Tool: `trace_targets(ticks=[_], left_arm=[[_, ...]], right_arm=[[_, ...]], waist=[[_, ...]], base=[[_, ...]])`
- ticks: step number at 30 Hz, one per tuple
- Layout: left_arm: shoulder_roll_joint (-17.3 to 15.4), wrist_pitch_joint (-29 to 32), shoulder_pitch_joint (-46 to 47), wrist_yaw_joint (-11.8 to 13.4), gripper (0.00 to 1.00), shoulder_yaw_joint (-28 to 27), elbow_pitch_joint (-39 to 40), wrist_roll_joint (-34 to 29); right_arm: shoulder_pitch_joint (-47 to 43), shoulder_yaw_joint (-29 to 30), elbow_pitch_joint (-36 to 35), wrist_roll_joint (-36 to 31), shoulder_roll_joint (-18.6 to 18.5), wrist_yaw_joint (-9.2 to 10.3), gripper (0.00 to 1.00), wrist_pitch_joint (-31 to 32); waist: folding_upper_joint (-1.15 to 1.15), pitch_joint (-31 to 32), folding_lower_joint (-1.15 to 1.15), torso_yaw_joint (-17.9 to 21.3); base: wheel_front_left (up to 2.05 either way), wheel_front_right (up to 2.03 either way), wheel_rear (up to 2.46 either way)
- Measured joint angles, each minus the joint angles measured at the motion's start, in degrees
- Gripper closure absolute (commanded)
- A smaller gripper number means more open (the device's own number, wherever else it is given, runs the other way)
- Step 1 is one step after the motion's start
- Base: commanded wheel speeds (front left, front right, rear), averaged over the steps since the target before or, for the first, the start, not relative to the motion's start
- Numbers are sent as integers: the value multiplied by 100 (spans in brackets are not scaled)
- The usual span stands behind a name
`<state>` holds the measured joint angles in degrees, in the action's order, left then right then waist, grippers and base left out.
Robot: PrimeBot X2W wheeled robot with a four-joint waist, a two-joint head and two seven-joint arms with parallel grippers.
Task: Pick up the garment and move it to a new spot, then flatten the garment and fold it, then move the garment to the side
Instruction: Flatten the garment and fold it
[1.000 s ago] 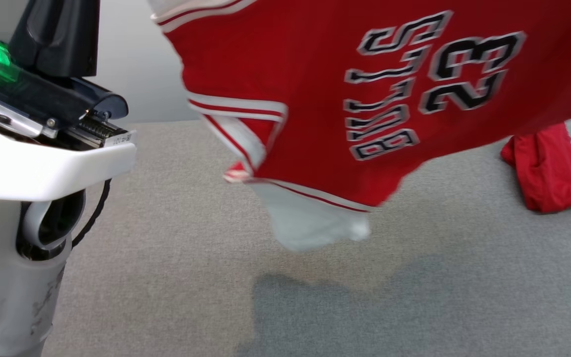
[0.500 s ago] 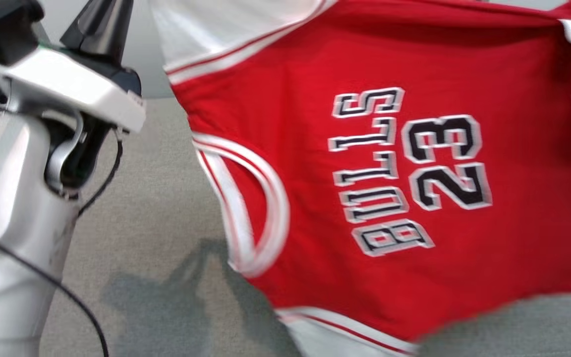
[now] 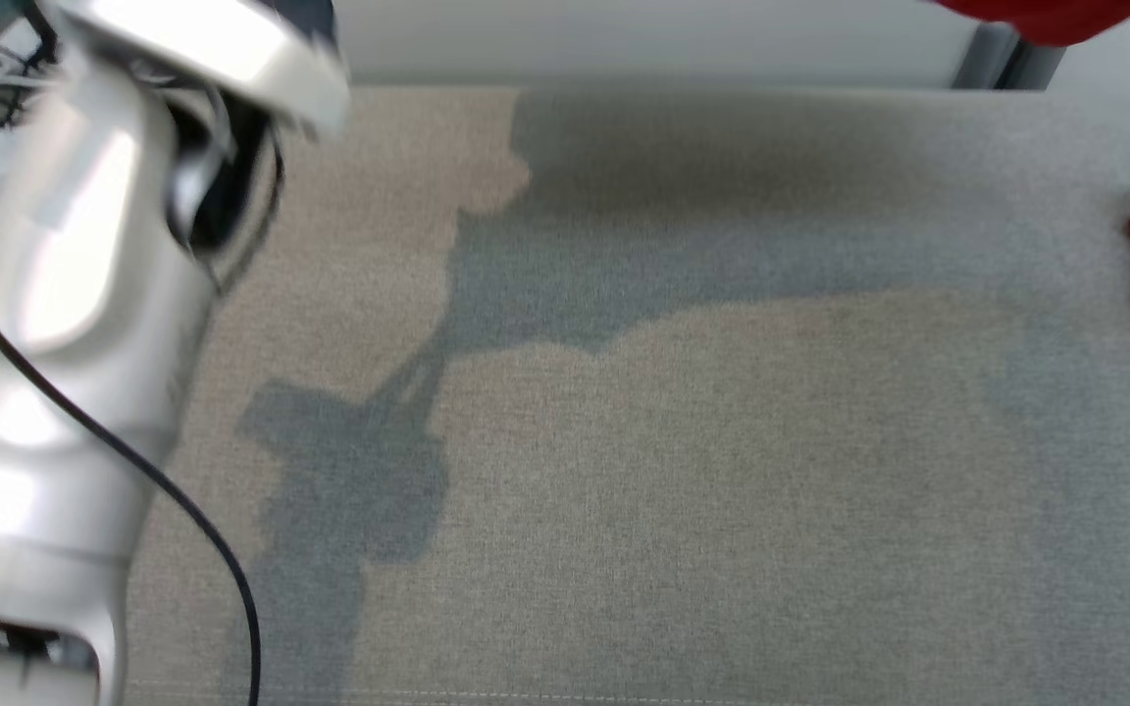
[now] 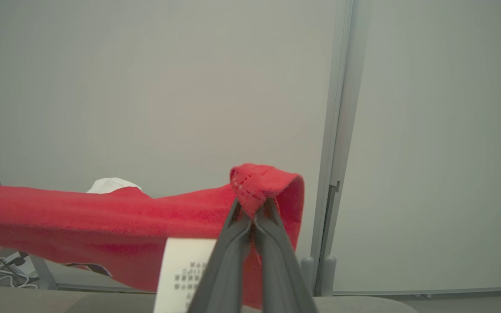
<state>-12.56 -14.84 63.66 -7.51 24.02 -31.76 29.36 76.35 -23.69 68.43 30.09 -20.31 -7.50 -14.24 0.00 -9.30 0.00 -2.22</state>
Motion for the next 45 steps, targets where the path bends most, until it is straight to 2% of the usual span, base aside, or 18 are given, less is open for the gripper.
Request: trace_targets(ticks=[5,9,13,16,20,24,31,36,40,41,43,45], left_arm=[[-144,13,-1284,1,100,343,-241,136],[-108,18,-1852,0,100,474,-523,154],[-105,18,-2320,0,100,469,-363,156],[-121,19,-2774,0,100,520,-149,156],[-157,19,-3365,0,100,439,126,237],[-142,19,-3794,0,100,397,375,-47],[-53,19,-4552,2,100,157,773,-611],[85,19,-5066,10,100,-25,985,-764],[107,19,-5405,10,100,-163,1010,-777],[110,20,-5471,10,100,-171,995,-787],[133,20,-5600,10,100,-193,979,-820],[178,20,-5679,9,100,-218,942,-823]], right_arm=[[-832,-51,278,186,255,-1,100,2],[-1192,-51,242,310,311,0,100,1],[-1662,-75,53,375,304,0,100,1],[-2085,-70,52,506,271,-1,100,1],[-2514,75,21,1055,316,-1,100,4],[-3002,63,-156,1408,245,-1,100,130],[-3909,58,-714,2185,-33,-1,100,492],[-4467,68,-1185,2640,-288,-2,97,791],[-4916,41,-1674,2974,-436,-2,100,996],[-5032,29,-1780,3038,-494,-3,95,1036],[-5239,-8,-1960,3138,-601,-4,64,1129],[-5411,-38,-2113,3199,-697,-12,59,1162]], waist=[[0,-471,0,5],[0,-797,0,77],[0,-908,0,210],[0,-835,0,257],[0,-694,0,284],[0,-536,0,229],[0,-255,0,77],[0,-64,0,30],[0,22,0,31],[0,35,0,35],[0,47,0,50],[0,43,0,59]], base=[[0,0,0],[0,0,0],[0,0,0],[0,0,0],[0,0,0],[0,0,0],[0,0,0],[0,0,0],[0,0,0],[0,0,0],[0,0,0],[0,0,0]])
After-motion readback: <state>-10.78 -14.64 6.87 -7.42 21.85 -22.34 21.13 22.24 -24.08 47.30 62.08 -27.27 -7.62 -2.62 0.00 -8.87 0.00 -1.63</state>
